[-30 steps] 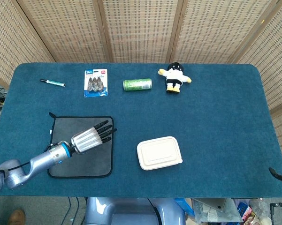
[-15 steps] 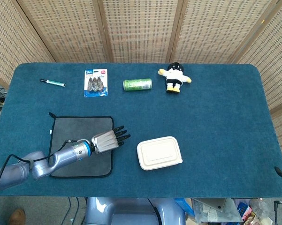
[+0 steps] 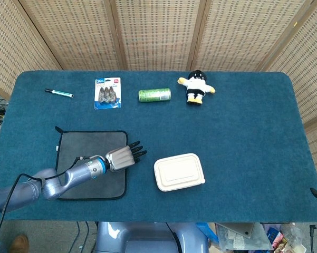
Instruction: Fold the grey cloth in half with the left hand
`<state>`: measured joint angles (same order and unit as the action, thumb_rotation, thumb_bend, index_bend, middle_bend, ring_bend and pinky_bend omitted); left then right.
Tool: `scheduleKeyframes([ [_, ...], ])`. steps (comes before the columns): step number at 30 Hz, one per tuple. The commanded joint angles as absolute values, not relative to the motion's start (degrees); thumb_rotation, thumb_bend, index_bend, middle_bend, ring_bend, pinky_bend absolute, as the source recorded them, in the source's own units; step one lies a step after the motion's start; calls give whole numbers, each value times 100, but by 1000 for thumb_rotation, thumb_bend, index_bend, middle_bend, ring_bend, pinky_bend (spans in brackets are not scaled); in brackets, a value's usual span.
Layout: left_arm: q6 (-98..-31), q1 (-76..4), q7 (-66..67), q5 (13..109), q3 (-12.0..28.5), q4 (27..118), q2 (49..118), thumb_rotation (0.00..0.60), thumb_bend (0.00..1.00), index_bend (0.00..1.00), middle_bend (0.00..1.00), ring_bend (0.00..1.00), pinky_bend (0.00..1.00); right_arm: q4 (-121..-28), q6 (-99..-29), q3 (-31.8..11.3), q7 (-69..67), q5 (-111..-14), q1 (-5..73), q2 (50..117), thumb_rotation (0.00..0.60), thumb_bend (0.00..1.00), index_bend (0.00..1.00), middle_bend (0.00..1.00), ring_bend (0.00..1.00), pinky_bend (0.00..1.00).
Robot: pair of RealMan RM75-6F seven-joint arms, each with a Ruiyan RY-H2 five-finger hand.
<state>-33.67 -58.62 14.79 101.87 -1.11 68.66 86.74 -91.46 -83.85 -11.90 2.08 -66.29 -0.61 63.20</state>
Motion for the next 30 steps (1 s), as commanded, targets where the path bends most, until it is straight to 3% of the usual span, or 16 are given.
scheduleKeyframes([
  [1, -3449, -5853, 1454, 10168, -168, 6852, 8664, 600, 270, 285, 0, 0, 0, -9152, -8395, -1193, 196, -6627, -68, 6313, 600, 0, 0, 0, 0, 0],
  [20, -3746, -5838, 1442, 9988, -441, 6745, 8686, 600, 269, 329, 0, 0, 0, -9217, -8420, -1176, 212, -6633, -83, 6281, 600, 0, 0, 0, 0, 0],
  [30, -3877, -5802, 1457, 9936, -526, 6702, 8662, 600, 270, 470, 0, 0, 0, -9206, -8398, -1167, 214, -6638, -69, 6287, 600, 0, 0, 0, 0, 0],
])
